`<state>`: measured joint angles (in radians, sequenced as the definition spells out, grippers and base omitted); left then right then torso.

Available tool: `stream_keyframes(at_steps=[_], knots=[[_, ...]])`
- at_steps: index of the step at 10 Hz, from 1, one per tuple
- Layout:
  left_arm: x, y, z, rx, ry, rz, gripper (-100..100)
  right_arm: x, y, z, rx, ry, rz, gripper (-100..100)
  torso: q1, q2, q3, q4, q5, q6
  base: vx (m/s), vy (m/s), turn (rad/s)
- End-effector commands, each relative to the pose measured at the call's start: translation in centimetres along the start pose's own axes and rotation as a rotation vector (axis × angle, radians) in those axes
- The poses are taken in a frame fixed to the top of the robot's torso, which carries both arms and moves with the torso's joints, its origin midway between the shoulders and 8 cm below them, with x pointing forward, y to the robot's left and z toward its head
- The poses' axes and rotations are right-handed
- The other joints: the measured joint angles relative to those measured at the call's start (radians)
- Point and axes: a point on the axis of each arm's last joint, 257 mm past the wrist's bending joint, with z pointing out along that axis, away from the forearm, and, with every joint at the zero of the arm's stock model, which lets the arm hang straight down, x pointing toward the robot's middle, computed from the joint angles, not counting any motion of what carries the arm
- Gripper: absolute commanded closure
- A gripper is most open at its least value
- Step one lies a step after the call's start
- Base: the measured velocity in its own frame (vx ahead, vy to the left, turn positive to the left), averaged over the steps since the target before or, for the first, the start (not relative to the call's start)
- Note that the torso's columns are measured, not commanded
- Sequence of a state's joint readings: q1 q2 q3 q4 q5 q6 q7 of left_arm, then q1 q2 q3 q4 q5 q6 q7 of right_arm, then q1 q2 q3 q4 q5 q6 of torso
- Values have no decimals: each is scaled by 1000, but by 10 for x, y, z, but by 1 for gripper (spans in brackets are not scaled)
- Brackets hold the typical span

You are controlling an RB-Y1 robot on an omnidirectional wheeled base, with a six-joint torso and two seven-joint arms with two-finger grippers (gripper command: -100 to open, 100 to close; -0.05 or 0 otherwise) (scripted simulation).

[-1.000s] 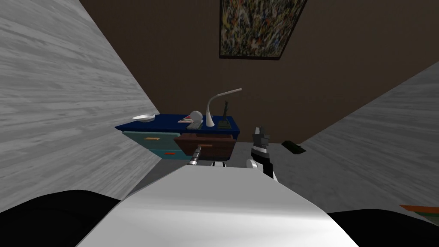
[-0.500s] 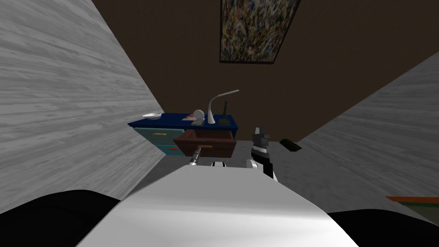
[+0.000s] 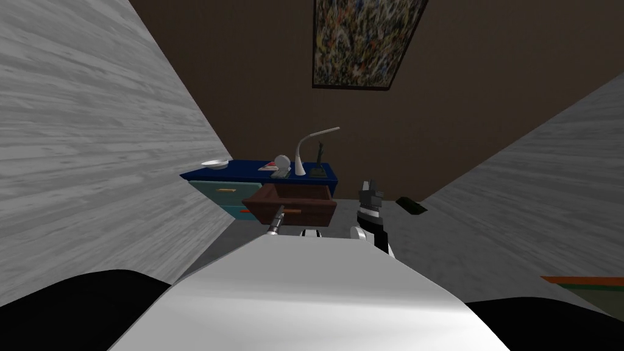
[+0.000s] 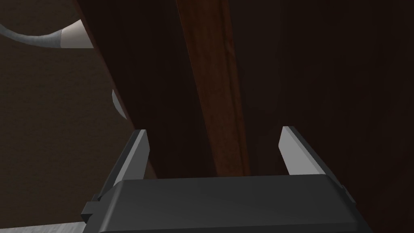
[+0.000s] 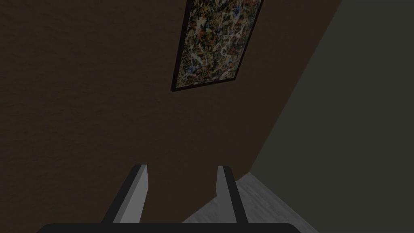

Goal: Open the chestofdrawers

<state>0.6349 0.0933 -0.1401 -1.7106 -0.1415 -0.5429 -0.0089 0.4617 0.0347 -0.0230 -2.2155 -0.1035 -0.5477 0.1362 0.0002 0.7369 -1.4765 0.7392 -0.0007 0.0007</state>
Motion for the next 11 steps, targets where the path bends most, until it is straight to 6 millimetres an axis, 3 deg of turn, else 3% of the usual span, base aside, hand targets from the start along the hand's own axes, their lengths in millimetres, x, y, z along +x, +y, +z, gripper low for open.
stream_keyframes(at_steps=[1, 6, 7, 8, 11], knots=[[-6, -14, -4, -1, -5, 1, -100, 0, 0, 0, 0, 0, 0, 0, 0, 1, 1, 0, 0, 0, 23, -5, -21], [-14, -39, -10, 3, -11, 2, -100, 0, 0, 0, 0, 0, 0, 0, -2, 4, 1, 2, -2, -1, 14, -6, -15], [-12, -30, -12, -19, -8, 0, -100, 0, 0, 0, 0, 0, 0, 0, -3, 6, 2, 4, -3, -1, 8, -1, -3], [-13, -29, -12, -22, -8, 0, 0, 0, 0, 0, 0, 0, 0, 0, -2, 6, 3, 2, -2, -1, 0, 0, 0], [-12, -25, -13, -31, -8, -1, 0, 0, 0, 0, 0, 0, 0, 0, -1, 2, 1, 0, 0, -1, 0, 0, 0]])
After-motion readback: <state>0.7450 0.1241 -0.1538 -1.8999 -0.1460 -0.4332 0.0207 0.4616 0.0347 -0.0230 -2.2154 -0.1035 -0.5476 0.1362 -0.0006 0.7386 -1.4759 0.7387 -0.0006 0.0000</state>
